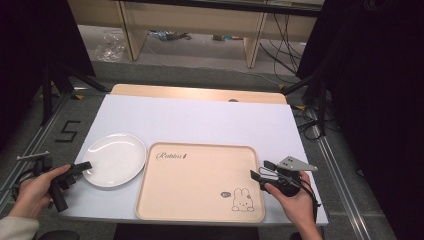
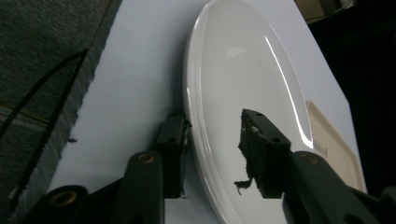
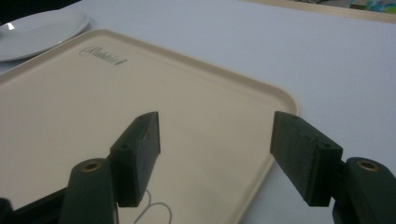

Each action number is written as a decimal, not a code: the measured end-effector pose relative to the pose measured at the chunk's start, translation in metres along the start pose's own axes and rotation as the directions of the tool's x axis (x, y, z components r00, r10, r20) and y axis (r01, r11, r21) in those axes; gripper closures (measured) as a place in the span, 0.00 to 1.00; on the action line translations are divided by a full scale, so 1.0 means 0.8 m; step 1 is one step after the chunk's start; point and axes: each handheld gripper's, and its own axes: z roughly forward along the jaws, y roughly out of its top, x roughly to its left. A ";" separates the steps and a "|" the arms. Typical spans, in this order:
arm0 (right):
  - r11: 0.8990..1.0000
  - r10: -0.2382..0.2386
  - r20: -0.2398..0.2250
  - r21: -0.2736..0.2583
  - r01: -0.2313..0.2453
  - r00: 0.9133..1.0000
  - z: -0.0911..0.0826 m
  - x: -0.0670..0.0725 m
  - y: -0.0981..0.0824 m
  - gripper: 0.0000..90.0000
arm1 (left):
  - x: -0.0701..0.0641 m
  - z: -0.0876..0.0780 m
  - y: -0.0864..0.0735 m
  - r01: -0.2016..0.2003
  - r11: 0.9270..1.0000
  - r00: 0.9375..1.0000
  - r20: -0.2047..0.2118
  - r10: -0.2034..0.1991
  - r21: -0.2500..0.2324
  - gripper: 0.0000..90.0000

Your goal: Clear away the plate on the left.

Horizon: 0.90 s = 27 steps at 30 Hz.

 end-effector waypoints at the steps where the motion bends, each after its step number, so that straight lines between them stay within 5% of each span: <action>1: 1.000 -0.001 0.000 -0.001 0.001 1.000 0.000 0.000 0.000 0.38 | 0.002 0.000 0.000 0.018 1.000 1.000 0.007 -0.018 -0.003 0.72; 7: 1.000 -0.014 0.008 -0.010 0.014 1.000 0.000 -0.001 0.000 0.38 | 0.009 0.001 -0.003 0.050 0.998 0.999 0.006 -0.050 -0.022 0.88; 14: 0.999 -0.024 0.012 -0.022 0.024 1.000 0.002 -0.002 0.000 0.38 | 0.016 0.001 -0.005 0.095 0.995 0.994 0.048 -0.093 -0.035 0.91; 17: 1.000 0.011 0.019 0.009 -0.011 1.000 -0.002 0.002 0.000 0.38 | 0.020 0.000 -0.006 0.122 0.992 0.990 0.076 -0.119 -0.043 0.93; 21: 1.000 0.008 0.003 -0.015 -0.008 1.000 0.002 0.001 -0.001 0.38 | 0.025 -0.002 -0.007 0.173 0.984 0.978 0.130 -0.165 -0.051 0.96; 27: 1.000 0.017 0.001 -0.017 -0.017 1.000 0.002 0.001 -0.001 0.38 | 0.023 -0.004 -0.005 0.180 0.981 0.974 0.150 -0.169 -0.069 0.96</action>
